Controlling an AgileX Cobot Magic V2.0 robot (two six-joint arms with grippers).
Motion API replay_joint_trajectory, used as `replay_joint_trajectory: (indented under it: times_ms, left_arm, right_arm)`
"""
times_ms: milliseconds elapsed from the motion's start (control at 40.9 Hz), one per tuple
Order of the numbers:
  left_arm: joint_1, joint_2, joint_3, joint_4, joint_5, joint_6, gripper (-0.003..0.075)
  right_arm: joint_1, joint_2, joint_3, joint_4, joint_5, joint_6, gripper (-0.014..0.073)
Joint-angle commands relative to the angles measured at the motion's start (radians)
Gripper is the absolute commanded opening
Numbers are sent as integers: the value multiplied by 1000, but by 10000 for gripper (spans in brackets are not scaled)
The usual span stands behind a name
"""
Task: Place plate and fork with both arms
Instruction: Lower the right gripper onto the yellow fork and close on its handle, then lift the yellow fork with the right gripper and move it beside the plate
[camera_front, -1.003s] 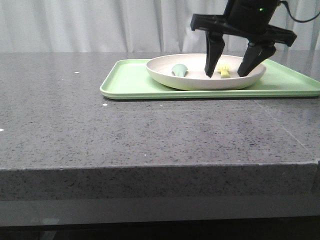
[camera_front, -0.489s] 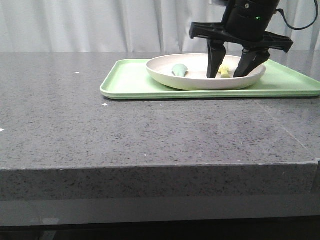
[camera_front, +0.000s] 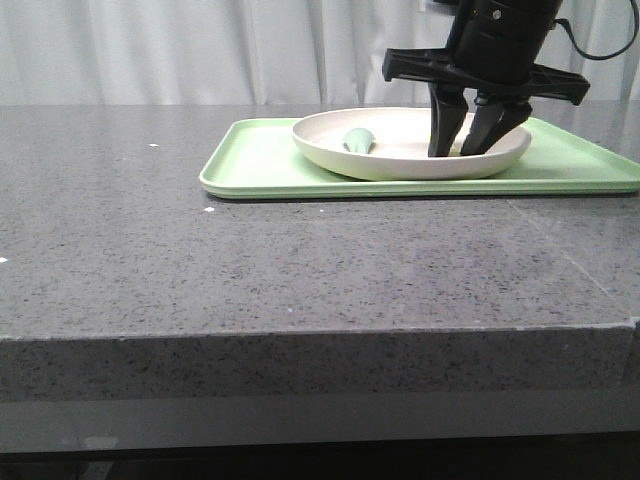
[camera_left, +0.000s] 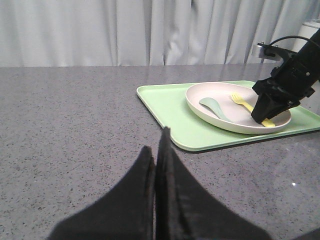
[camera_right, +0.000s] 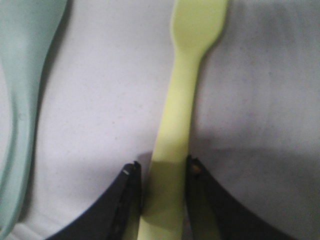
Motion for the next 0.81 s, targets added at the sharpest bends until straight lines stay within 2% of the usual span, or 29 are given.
replay_joint_trajectory:
  times_ms: [0,73,612,685,783]
  left_arm:
    - [-7,11,-27,2,-75,2,-18]
    - [-7,11,-27,2,-75,2,-18]
    - [-7,11,-27,2,-75,2,-18]
    - [-7,11,-27,2,-75,2,-18]
    - [-7,11,-27,2,-75,2,-18]
  right_arm:
    - [0,-40,-26,4,-8,2,184]
    - [0,-40,-26,4,-8,2,161]
    - [0,-40,-26,4,-7,2,162]
    - [0,-40,-26,4,-7,2,133]
    - [0,-40,-26,4,-7,2,46]
